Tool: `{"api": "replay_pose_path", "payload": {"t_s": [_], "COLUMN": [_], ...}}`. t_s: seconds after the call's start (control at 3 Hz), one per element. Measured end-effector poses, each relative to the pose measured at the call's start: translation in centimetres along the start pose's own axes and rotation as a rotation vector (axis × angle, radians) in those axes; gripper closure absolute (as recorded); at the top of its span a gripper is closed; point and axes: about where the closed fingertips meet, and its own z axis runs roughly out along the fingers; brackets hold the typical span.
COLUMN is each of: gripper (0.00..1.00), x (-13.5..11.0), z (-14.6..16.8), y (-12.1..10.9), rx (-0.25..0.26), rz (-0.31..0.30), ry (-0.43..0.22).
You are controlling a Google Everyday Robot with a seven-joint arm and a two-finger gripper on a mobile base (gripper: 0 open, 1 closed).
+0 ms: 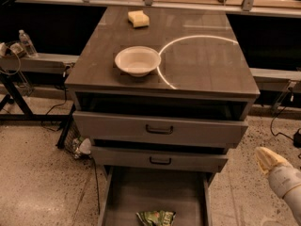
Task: Place green jalapeno chip bag into bottom drawer
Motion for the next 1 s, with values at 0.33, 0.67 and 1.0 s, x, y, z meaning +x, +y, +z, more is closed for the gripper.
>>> {"api": "replay_pose_path", "payload": {"t_s": [0.33,0.67,1.0], "gripper": [1.0,1.0,1.0], "x": [1.0,2.8,5.1], "z": [3.0,7.5,11.0], "y": [-2.6,-6.8,-10.0], "rx": [0.116,0.277,0.405], "rz": [-0.069,-0.156,-0.22], "ry": [-0.011,-0.003,0.008]}}
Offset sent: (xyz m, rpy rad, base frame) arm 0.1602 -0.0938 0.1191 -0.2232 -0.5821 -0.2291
